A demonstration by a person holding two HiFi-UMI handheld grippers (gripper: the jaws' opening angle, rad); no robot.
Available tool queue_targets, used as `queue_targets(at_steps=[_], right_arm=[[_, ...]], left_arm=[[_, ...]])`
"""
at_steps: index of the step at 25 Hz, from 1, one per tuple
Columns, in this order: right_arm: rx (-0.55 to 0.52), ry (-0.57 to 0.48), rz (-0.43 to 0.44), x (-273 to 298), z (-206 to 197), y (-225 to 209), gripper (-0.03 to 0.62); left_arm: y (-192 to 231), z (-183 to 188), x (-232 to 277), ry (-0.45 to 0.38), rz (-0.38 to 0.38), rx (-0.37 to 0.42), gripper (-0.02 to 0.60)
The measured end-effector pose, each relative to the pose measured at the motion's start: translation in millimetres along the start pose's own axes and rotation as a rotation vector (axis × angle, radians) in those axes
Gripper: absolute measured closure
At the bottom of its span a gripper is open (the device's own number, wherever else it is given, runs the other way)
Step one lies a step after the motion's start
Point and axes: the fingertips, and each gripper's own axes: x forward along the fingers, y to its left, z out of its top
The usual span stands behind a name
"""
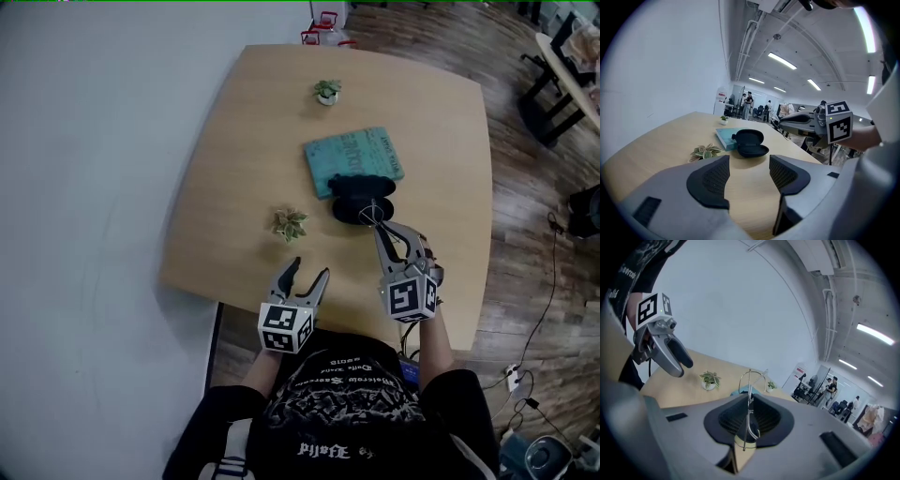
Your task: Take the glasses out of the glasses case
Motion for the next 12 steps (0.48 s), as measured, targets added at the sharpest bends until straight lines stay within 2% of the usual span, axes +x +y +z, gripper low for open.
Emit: queue_targets(at_steps=[12], right_arm=[[0.245, 0.020, -0.140, -59.6, 0.8, 42.5, 0.556]], left_arm=[[-10.4, 1.0, -21.3, -0.046, -0.135, 0.039, 0.308]])
